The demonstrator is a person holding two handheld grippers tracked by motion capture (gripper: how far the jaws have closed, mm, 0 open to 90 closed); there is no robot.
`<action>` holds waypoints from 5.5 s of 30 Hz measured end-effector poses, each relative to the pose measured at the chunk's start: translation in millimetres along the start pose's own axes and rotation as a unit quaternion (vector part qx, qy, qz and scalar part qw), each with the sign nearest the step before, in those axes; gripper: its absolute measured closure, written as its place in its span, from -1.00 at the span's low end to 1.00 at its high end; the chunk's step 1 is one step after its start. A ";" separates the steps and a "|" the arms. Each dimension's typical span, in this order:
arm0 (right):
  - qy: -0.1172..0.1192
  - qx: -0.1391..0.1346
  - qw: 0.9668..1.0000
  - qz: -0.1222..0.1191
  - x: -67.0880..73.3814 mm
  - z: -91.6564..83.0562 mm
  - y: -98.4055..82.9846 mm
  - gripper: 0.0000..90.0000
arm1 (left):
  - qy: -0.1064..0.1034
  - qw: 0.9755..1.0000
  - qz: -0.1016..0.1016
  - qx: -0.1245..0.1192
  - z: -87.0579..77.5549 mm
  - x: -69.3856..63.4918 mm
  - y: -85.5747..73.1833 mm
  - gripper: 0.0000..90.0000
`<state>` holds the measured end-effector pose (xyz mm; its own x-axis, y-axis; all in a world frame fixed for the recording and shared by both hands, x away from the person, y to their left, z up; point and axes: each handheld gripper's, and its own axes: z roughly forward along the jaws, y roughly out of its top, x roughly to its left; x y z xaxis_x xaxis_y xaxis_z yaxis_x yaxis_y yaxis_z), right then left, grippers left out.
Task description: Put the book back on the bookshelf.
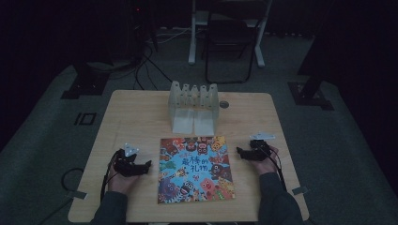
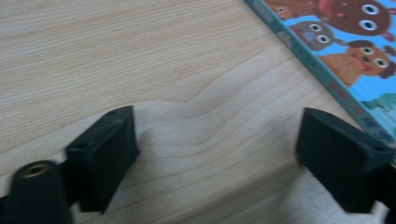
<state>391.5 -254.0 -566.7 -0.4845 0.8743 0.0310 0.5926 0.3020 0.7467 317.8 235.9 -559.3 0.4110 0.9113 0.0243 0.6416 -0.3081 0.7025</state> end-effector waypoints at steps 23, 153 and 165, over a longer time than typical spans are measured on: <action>0.074 -0.026 0.997 -0.003 30.3 4.5 33.0 -0.04 | -0.076 0.985 0.117 -0.102 -46.2 -90.4 -6.3 -0.36; 0.285 -0.007 0.956 0.070 85.9 -11.5 113.4 0.51 | -0.124 0.956 0.187 -0.187 -81.7 -145.7 -38.3 -0.50; 0.278 -0.034 0.959 0.042 92.0 -19.3 114.1 0.52 | -0.093 0.974 0.102 -0.182 -81.8 -105.3 -36.1 -0.49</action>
<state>402.1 -146.4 -465.7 -0.7159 0.5512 0.4286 0.6108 0.1969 0.7669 198.3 173.3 -529.1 0.6373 0.7659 0.0847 0.2767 -0.3300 0.9025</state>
